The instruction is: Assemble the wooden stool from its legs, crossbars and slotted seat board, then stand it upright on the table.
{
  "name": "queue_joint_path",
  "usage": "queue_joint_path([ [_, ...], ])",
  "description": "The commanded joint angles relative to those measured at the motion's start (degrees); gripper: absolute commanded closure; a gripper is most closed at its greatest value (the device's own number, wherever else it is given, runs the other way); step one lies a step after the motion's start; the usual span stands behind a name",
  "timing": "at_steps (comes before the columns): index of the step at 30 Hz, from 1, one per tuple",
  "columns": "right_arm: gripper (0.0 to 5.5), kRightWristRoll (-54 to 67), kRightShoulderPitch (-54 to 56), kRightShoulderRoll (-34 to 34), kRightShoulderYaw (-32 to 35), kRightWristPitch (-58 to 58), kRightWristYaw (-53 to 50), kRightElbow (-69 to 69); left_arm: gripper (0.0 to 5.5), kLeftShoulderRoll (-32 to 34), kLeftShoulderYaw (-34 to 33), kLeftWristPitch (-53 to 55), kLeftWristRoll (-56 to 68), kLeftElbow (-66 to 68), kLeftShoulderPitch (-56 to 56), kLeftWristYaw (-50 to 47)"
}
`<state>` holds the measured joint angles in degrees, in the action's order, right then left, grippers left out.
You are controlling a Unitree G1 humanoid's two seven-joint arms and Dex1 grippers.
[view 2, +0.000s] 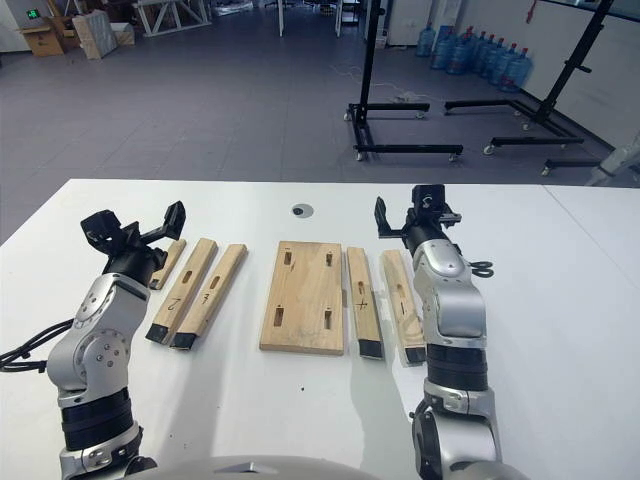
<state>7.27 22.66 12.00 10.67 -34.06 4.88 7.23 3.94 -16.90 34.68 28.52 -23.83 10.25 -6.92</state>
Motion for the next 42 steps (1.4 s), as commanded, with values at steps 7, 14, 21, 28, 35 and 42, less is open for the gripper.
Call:
queue_joint_path([
  [7, 0.1, 0.5, -1.5, -0.4, -0.5, 1.7, 0.4, -0.6, 0.13, 0.2, 2.1, -2.4, -3.4, 0.9, 0.8, 0.5],
  [14, 0.1, 0.2, -2.4, -0.5, -1.0, 2.2, 0.0, -0.4, 0.13, -0.2, 2.4, -2.8, -3.5, 0.9, 0.5, 0.3],
  [21, 0.1, 2.5, 1.8, 13.9, 4.3, -3.9, 8.5, -5.9, 0.13, 0.7, 0.2, -2.6, -3.7, 0.5, -0.9, -0.3],
  [28, 0.1, 2.4, -5.4, 23.4, 0.3, -6.6, 21.3, -18.9, 0.13, 0.8, 0.0, -1.4, -4.2, 0.9, -1.2, 0.0],
  [35, 0.1, 2.0, -7.6, 19.7, 0.2, -4.8, 19.5, -23.8, 0.13, 1.3, -0.1, -0.7, -4.2, 0.9, -0.8, 0.3],
  [42, 0.61, 1.4, -8.2, 17.6, -1.0, -5.8, 17.8, -27.0, 0.1, 1.1, -0.4, -0.2, -4.1, 0.7, -0.7, -0.1],
])
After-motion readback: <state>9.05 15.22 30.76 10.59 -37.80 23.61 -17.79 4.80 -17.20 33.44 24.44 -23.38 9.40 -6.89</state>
